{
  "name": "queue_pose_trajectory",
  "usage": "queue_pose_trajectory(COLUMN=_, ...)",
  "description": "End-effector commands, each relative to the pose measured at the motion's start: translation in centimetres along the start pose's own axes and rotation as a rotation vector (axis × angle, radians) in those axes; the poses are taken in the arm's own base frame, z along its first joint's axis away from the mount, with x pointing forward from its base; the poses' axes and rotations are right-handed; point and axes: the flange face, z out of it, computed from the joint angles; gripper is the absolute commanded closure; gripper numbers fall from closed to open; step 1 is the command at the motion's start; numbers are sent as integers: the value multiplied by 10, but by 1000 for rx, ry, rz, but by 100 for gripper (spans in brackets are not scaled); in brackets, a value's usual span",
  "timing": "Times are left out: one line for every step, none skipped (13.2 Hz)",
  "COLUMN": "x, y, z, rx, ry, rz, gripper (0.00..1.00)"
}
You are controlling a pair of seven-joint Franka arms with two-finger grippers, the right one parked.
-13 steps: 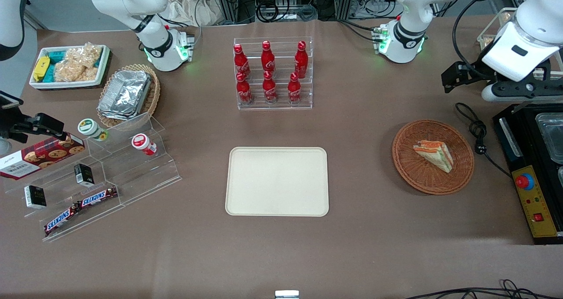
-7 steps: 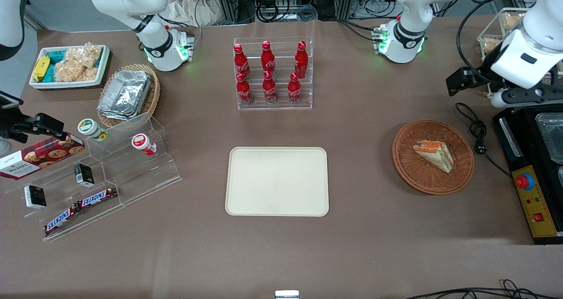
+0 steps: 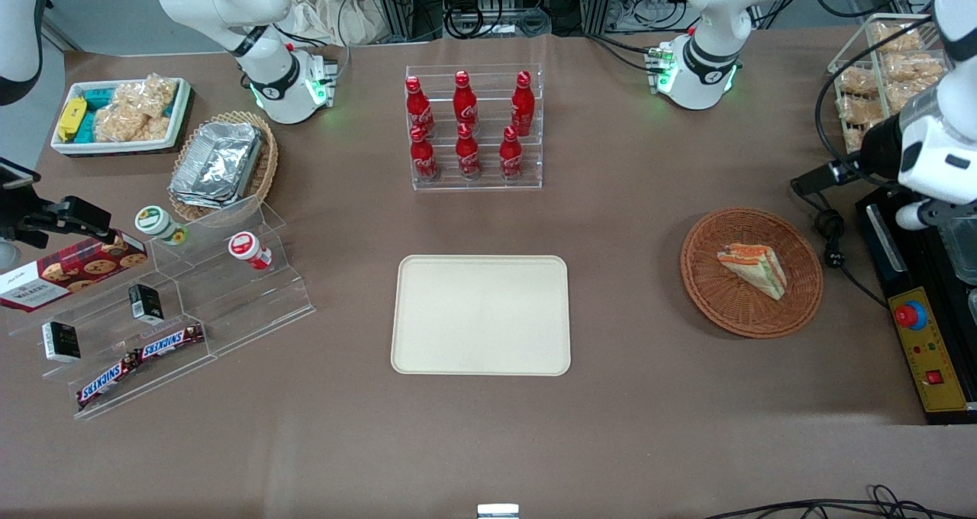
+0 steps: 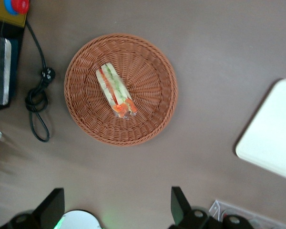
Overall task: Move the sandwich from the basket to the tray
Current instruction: 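Lower the left gripper over the sandwich in the wicker basket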
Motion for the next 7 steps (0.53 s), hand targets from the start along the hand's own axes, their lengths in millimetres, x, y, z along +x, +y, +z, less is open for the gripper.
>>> queue_pose_trajectory(x=-6, y=-8, z=55, rx=-10, ry=16, rz=-154, gripper=0)
queue_pose_trajectory(x=-4, y=-12, z=78, rx=-14, ry=22, rz=-200, gripper=0)
queue_pose_trajectory(x=0, y=-19, z=102, rx=-23, ry=36, rz=-250, gripper=0)
queue_pose_trajectory(x=-1, y=-22, z=127, rx=-33, ry=52, rz=-290, gripper=0)
queue_pose_trajectory(x=0, y=-27, z=150, rx=-45, ry=66, rz=-331, gripper=1)
queue_pose_trajectory(x=9, y=-34, z=172, rx=-53, ry=60, rz=-385, gripper=1)
queue_pose_trajectory(x=17, y=-37, z=191, rx=-51, ry=46, rz=-422, gripper=0)
